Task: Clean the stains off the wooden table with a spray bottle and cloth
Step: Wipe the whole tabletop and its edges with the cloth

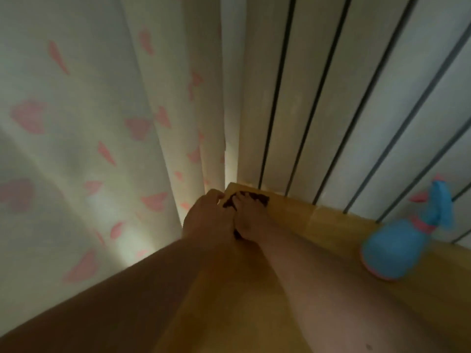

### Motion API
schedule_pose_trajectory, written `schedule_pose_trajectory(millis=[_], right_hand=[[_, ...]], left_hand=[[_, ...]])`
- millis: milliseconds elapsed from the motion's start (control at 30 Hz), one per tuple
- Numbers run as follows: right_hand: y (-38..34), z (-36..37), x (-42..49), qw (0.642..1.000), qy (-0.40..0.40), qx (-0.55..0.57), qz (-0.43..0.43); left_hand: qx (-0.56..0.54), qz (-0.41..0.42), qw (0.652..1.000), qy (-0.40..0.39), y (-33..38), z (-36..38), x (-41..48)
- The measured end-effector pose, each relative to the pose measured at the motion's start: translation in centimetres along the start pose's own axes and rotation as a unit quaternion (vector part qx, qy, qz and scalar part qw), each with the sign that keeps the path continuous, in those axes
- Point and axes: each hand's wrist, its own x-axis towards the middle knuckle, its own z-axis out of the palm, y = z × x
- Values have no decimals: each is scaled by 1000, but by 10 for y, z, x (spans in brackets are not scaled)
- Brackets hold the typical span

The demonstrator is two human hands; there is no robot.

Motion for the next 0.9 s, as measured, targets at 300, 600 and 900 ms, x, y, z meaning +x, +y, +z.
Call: schedule_pose_trajectory(millis=[300, 600, 900], right_hand=[[-24, 8, 11, 999, -34, -18, -6], [-40, 16, -65, 990, -61, 100, -81], [-18, 7, -78, 958, 68, 142, 240]], left_hand=[[89, -97, 987, -97, -90, -5, -24], [-59, -104, 992, -25, -79, -2, -32], [68, -59, 995, -45, -48, 2, 9]])
